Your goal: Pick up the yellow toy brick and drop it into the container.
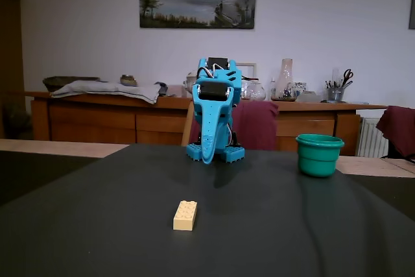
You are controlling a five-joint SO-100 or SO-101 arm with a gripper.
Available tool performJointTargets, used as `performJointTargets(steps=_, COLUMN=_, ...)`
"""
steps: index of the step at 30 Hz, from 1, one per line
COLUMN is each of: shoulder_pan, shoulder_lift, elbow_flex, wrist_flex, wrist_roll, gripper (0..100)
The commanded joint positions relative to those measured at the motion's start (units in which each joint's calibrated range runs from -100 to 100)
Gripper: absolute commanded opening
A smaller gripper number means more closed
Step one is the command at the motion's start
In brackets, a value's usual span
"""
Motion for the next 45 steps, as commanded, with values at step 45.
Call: performJointTargets(steps=45, shoulder_pan=-4.8, shoulder_lift=67.2, elbow_flex=-49.8, wrist_flex=-18.8, wrist_roll=9.2, gripper=0)
